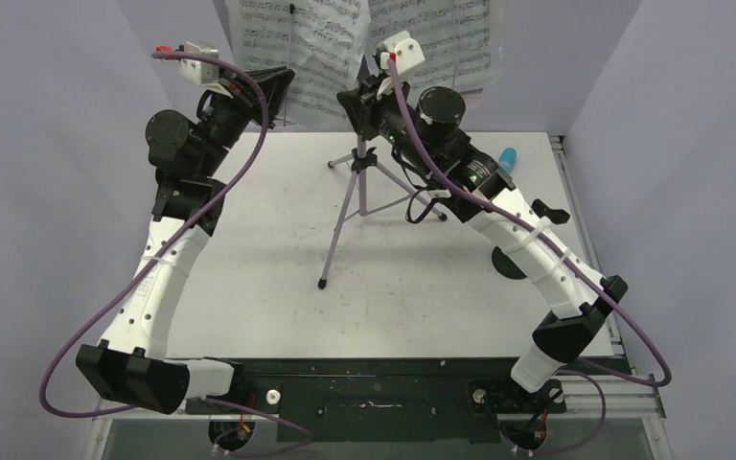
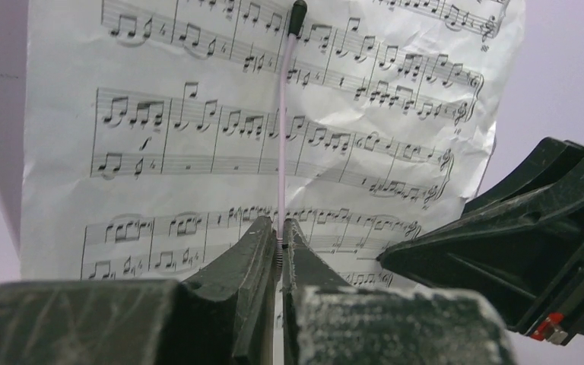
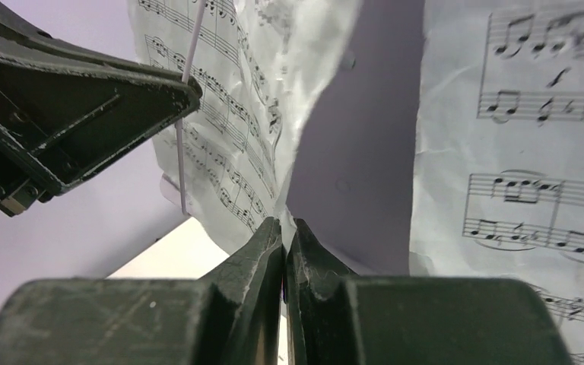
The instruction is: Set up the instrument practice props
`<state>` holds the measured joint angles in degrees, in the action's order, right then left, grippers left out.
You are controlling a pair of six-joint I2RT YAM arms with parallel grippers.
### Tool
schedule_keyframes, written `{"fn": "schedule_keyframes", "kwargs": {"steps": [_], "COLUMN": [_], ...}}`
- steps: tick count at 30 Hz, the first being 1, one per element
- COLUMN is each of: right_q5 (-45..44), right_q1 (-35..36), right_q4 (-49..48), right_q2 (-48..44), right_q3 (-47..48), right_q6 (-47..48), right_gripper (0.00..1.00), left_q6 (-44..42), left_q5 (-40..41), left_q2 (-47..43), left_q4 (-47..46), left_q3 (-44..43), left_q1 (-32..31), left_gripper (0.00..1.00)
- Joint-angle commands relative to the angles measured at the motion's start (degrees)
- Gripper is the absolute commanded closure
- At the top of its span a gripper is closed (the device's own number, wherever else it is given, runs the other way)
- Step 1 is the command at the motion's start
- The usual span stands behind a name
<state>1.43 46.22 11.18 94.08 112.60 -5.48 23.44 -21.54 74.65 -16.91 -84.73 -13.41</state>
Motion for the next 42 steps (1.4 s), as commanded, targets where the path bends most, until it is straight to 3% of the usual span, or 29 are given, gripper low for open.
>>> {"fn": "schedule_keyframes", "kwargs": {"steps": [1, 29, 42], "right_q5": [-1.2, 0.0, 1.0], "right_q1": [0.3, 0.3, 0.3], "right_q4": [-0.1, 7.9, 7.0], "right_q2": [-0.5, 7.3, 5.7], "right_q3": [4.8, 17.4, 15.2], "right_q6": [2.8, 13.8, 17.0], "right_gripper": [0.95, 0.95, 0.95], "left_q6": [0.2, 1.2, 1.1], "left_q5": [-1.0, -2.5, -7.2], "left_q2": [-0.2, -0.6, -2.4], "left_q4": [-1.0, -3.3, -14.0], "left_q3": [-0.7, 0.1, 4.5], "left_q1": [0.0, 0.0, -0.1], "left_gripper": [1.0, 1.0, 1.0]}}
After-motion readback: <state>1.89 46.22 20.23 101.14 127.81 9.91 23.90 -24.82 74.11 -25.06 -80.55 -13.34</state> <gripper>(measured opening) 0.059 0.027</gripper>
